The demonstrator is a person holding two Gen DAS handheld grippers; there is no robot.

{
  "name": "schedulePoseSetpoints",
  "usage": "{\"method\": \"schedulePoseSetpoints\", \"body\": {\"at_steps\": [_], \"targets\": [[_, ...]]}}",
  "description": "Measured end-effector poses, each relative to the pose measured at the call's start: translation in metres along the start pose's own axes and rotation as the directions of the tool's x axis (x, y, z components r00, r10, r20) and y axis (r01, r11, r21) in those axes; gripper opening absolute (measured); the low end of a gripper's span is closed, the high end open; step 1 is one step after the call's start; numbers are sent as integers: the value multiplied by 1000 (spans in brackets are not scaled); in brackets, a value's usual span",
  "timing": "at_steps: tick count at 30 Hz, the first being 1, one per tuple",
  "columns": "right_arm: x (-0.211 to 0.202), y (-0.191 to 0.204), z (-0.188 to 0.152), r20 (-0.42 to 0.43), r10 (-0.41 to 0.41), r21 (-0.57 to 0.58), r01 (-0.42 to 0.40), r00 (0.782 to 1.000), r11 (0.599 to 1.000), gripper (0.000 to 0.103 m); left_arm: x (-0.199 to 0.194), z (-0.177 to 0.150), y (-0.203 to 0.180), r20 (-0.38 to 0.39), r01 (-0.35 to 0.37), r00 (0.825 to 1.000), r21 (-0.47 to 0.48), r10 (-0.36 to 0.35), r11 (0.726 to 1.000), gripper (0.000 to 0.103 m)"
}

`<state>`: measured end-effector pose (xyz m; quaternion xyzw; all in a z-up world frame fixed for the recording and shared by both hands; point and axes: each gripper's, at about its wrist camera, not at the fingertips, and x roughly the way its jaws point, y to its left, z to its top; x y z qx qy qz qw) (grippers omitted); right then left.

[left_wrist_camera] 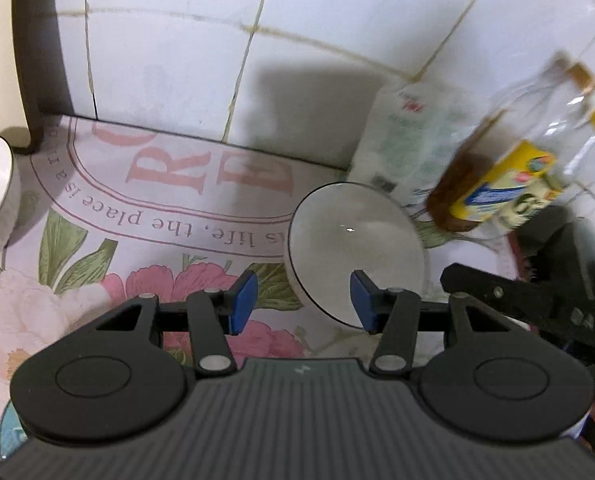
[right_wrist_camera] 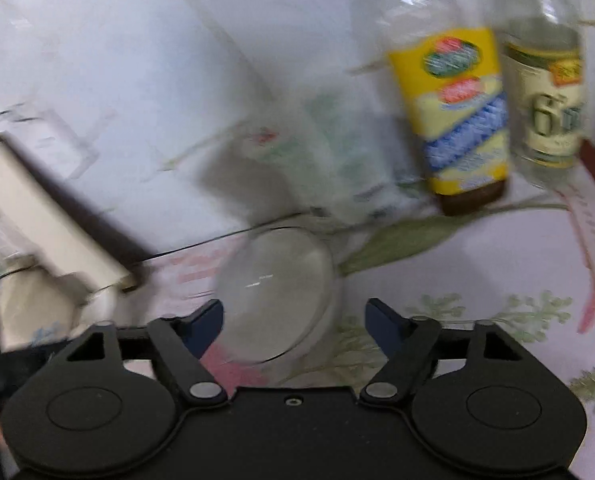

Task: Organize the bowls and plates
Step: 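Carry the white bowl over the other white bowl near the bottles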

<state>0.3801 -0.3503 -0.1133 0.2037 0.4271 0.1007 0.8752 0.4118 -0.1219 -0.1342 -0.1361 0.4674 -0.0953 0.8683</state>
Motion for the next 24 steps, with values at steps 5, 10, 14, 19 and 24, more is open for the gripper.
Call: {"method": "schedulePoseSetpoints", "body": {"at_steps": [5, 10, 14, 19, 24], "targets": [[19, 0, 5, -5, -88, 23, 88, 996, 996, 62, 20, -3, 1, 27, -56, 998, -2, 56, 998, 42], [32, -2, 9, -37, -107, 28, 108, 994, 994, 42, 27, -4, 4, 9, -43, 999, 9, 43, 999, 25], [39, 1, 10, -47, -102, 14, 102, 994, 995, 16, 29, -6, -8, -15, -42, 999, 100, 43, 994, 11], [47, 8, 7, -22, -138, -26, 138, 990, 990, 12, 28, -5, -8, 2, -39, 999, 65, 39, 997, 11], [44, 10, 4, -11, -162, -25, 162, 987, 987, 12, 20, -9, -13, 8, 1, 1000, 93, -2, 996, 12]]}}
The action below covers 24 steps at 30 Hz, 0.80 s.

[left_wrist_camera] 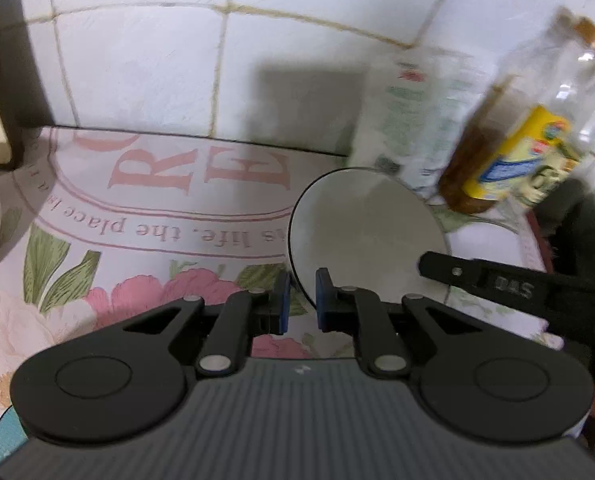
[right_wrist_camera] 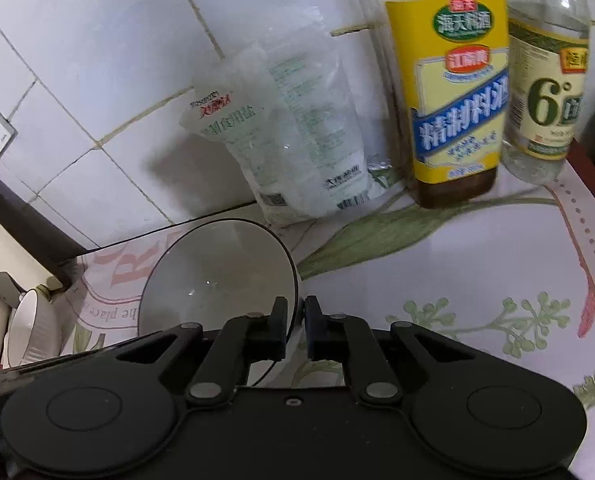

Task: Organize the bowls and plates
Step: 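Carry the white bowl over the other white bowl near the bottles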

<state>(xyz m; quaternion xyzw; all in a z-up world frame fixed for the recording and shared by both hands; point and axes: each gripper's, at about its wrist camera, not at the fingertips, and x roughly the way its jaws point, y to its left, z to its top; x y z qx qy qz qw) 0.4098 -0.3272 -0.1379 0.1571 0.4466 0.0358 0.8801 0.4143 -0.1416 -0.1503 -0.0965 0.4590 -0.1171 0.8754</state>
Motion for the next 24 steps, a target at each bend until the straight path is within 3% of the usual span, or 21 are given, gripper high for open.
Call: {"method": "schedulePoseSetpoints", "body": {"at_steps": [14, 24], "targets": [[-93, -4, -27, 34, 93, 49, -94, 995, 994, 14, -90, -20, -21, -2, 48, 999, 31, -48, 998, 12], [-156, 5, -63, 64, 148, 44, -151, 987, 988, 14, -162, -52, -28, 30, 40, 999, 47, -41, 998, 12]]}}
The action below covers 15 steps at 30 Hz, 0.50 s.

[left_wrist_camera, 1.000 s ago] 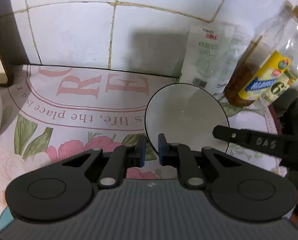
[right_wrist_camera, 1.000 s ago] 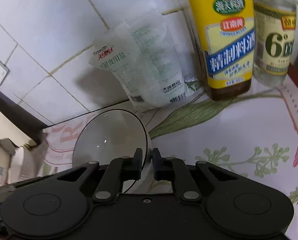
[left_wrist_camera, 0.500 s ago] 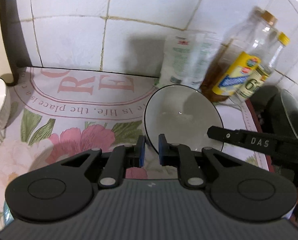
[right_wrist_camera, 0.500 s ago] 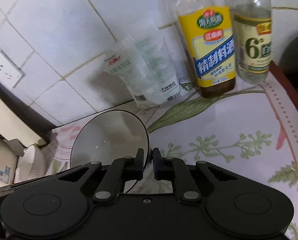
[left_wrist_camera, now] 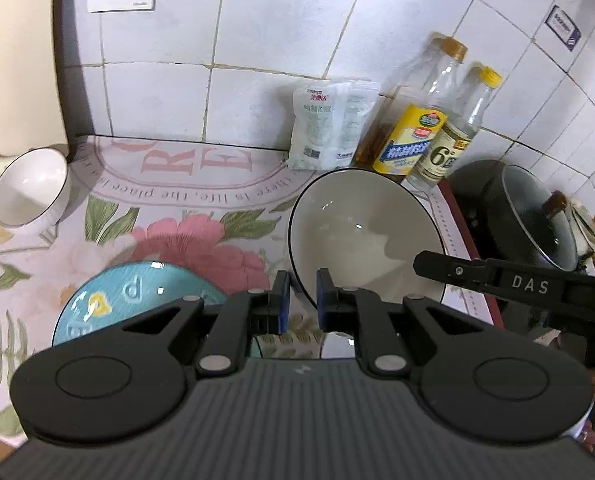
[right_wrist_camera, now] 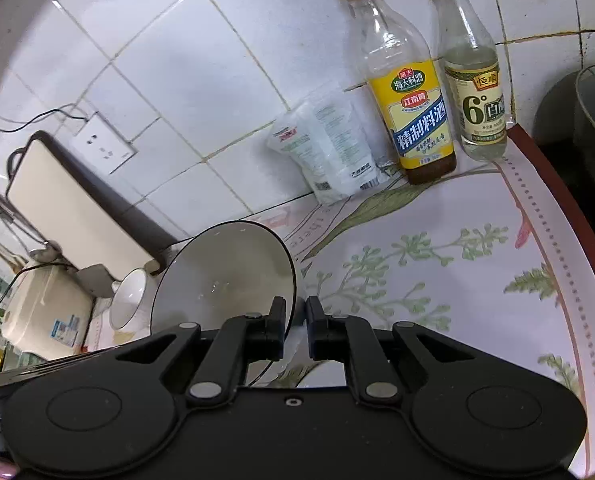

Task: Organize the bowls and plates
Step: 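Carry the white bowl over the other white bowl near the bottles, then lower the held bowl into the other white bowl and open both grippers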

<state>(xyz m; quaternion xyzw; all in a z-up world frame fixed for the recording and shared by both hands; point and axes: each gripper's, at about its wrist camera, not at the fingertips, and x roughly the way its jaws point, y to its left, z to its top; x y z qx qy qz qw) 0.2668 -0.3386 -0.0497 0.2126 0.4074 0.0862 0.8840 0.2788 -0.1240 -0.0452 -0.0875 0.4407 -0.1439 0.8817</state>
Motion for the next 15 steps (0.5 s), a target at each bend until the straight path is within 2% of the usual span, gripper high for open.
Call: {"method": "schedulePoseSetpoints", "body": {"at_steps": [6, 9, 15], "targets": [[-26, 6, -21, 2, 6, -8, -6, 1000, 1000, 14, -27, -23, -8, 0, -10, 1000, -15, 10, 1000, 12], [-34, 6, -31, -7, 0, -7, -1, 1000, 1000, 14, -38, -35, -14, 34, -9, 999, -3, 9, 1000, 12], [-50, 0, -49, -5, -10, -5, 10, 1000, 1000, 14, -43, -55, -26, 18, -7, 1000, 15, 7, 1000, 12]]}}
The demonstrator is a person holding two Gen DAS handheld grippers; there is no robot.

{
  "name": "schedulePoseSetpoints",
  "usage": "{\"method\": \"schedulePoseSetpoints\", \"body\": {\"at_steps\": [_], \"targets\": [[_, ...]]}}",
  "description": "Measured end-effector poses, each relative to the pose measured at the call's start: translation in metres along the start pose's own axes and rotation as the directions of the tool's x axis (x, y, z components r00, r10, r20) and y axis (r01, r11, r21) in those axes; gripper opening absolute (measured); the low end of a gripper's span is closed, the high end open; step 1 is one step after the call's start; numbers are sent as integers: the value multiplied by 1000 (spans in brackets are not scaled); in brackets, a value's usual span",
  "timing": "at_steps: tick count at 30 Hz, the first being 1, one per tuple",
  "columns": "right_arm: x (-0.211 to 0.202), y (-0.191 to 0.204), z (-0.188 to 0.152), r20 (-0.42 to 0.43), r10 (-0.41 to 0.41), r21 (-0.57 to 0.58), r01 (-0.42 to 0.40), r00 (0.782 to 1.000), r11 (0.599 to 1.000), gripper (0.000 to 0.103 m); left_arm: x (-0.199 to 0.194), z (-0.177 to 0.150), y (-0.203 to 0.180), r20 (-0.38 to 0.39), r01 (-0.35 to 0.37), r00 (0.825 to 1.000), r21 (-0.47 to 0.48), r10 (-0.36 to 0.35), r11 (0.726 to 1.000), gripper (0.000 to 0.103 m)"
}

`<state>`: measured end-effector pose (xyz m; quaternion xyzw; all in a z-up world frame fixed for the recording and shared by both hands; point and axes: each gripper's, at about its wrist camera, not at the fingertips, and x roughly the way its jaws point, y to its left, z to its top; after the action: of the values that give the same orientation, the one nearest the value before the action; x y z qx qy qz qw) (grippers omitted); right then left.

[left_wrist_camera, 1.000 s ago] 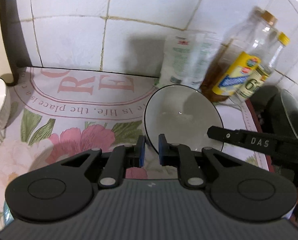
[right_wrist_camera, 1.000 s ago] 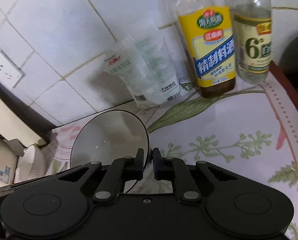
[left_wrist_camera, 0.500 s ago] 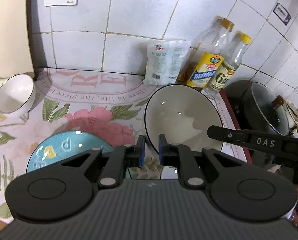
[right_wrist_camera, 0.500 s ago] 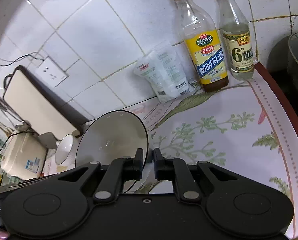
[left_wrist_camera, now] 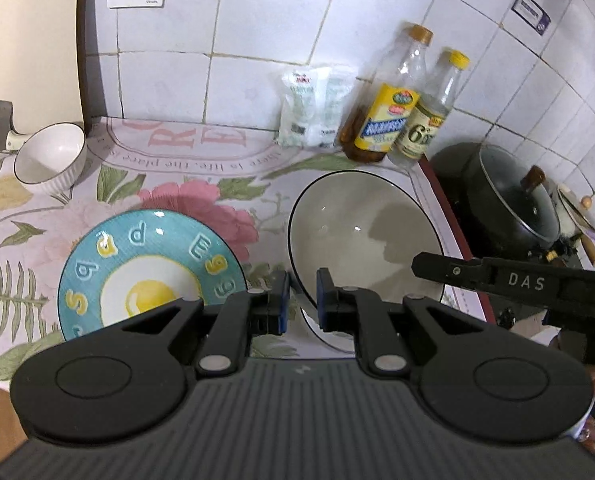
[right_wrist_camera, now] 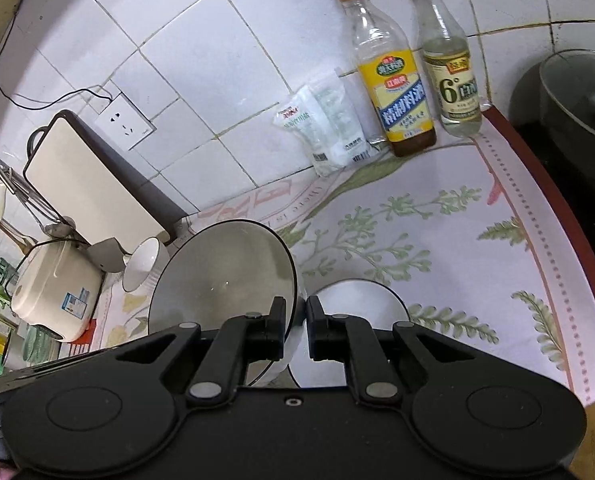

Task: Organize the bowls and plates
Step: 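Lower the held bowl into the other white bowl and open both grippers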

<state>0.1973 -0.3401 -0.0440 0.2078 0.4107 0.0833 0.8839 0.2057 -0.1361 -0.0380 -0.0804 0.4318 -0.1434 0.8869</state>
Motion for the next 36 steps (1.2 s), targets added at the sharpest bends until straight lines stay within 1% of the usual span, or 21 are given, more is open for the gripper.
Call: {"method": "schedulePoseSetpoints", "body": {"at_steps": [6, 10, 15, 18, 21, 27, 32, 36], "targets": [[-10, -13, -18, 9, -25, 26, 25, 1000, 999, 14, 2, -13, -14, -2, 3, 1000, 26, -3, 1000, 12], [-10, -18, -31, 29, -71, 21, 70, 997, 997, 14, 14, -22, -21, -9, 1, 1000, 33, 0, 999, 11], [-1, -29, -37, 44, -94, 3, 94, 995, 996, 14, 32, -28, -24, -15, -1, 1000, 33, 1, 999, 12], [6, -29, -39, 55, -119, -39, 121, 991, 992, 14, 43, -30, -24, -14, -1, 1000, 28, 2, 1000, 12], [14, -27, -40, 67, -148, -107, 154, 987, 982, 14, 54, -30, -22, -28, -10, 1000, 21, 11, 1000, 12], [30, -22, -45, 90, -190, -238, 206, 978, 949, 14, 69, -32, -21, -54, -29, 998, 19, 30, 999, 12], [38, -20, -47, 92, -209, -288, 227, 974, 930, 15, 74, -31, -24, -67, -46, 997, 45, 48, 998, 12], [42, -17, -48, 104, -234, -340, 255, 967, 905, 14, 79, -29, -25, -88, -45, 995, 49, 49, 998, 12]]}}
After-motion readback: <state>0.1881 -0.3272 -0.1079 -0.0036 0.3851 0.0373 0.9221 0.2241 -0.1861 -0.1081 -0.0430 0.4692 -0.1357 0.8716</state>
